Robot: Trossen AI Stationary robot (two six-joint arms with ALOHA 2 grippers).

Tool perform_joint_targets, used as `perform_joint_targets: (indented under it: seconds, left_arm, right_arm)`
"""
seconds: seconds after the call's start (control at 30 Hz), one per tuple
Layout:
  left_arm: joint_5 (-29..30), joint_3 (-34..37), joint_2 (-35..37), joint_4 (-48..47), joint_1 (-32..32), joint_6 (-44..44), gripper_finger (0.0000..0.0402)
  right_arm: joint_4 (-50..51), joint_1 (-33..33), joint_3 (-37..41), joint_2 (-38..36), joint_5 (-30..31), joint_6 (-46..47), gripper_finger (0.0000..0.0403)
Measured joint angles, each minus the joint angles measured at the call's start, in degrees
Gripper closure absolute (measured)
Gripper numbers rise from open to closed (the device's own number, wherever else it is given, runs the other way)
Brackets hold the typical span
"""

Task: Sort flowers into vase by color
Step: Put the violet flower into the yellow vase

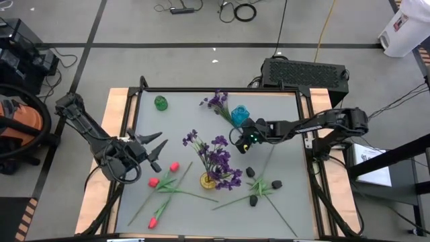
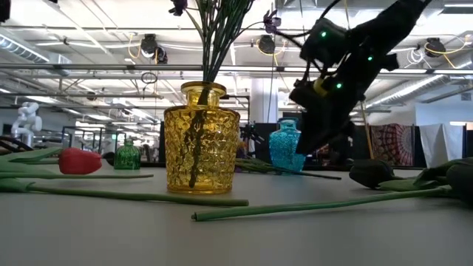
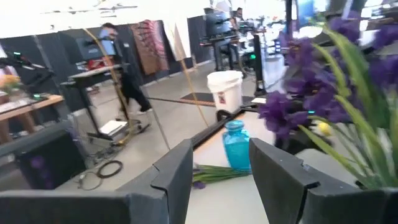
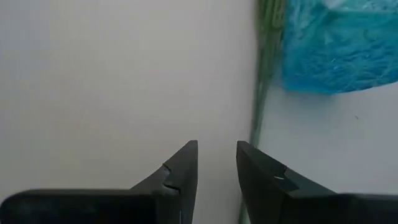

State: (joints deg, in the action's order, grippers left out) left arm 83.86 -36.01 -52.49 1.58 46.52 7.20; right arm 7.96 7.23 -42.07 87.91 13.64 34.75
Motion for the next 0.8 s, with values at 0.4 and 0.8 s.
perform_joint_targets:
  seconds: [0.4,0.8]
  left_arm:
    - [-1.33,0.0,0.0,-0.14,0.0,0.89,0.0237]
    - [-4.57,0.0,-0.02,-0.38,0.02,1.59,0.0237]
  right_arm:
    - [0.06,4.49,-0.87,5.11,-0.62,-0.15,0.03]
    - [-0.76,5.13,-0.98,8.38,-1.57,-1.19,0.0301]
